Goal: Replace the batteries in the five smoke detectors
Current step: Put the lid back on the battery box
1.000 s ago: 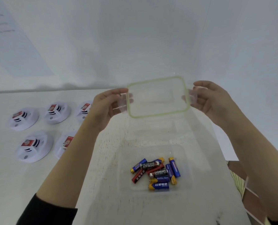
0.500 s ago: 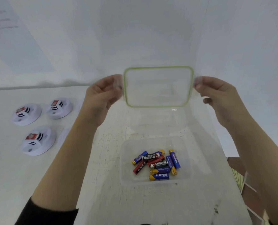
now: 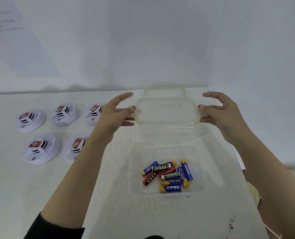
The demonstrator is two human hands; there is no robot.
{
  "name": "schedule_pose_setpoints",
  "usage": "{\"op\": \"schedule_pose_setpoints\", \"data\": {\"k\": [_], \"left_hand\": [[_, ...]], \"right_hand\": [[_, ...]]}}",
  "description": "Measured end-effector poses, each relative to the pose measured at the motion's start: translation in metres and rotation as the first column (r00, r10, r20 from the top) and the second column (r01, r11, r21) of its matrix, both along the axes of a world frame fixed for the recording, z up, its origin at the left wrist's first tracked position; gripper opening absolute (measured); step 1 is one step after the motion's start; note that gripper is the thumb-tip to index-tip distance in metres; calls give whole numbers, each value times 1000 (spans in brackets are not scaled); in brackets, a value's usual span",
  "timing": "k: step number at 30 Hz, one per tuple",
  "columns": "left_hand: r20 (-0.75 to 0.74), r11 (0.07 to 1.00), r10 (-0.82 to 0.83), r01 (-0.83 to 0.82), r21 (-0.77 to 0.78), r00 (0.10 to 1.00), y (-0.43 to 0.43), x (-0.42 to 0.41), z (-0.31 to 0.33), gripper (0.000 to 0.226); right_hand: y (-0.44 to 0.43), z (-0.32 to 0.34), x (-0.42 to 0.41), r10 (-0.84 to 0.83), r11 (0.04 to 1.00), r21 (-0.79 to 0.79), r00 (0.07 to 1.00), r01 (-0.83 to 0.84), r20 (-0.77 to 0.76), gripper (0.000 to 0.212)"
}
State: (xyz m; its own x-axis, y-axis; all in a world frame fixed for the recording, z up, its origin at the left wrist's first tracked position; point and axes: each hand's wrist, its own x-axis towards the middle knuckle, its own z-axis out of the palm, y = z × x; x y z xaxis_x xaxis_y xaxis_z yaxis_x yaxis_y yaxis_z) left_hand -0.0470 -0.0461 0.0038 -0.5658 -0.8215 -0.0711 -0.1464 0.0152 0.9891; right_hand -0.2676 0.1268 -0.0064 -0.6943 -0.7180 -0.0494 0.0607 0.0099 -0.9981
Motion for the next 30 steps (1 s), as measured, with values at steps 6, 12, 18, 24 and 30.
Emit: {"op": "schedule_pose_setpoints", "data": {"k": [6, 12, 18, 24, 30], "left_hand": [[236, 992, 71, -44, -118, 969, 8, -1, -13, 28], [287, 996, 68, -48, -77, 956, 14, -2, -18, 22], [251, 997, 34, -52, 65, 967, 16, -1, -21, 27], [182, 994, 23, -42, 103, 983, 16, 1, -24, 29], [149, 992, 92, -104, 73, 985, 23, -8, -28, 25]], "right_hand": [[-4, -11, 2, -54, 988, 136, 987, 75, -153, 26], [0, -17, 5, -38, 967, 229, 951, 113, -306, 23], [3, -18, 5, -3, 957, 284, 977, 64, -211, 25], [3, -18, 5, -5, 962, 271, 991, 41, -133, 22], [2, -23, 11, -21, 963, 263, 990, 58, -142, 18]]}}
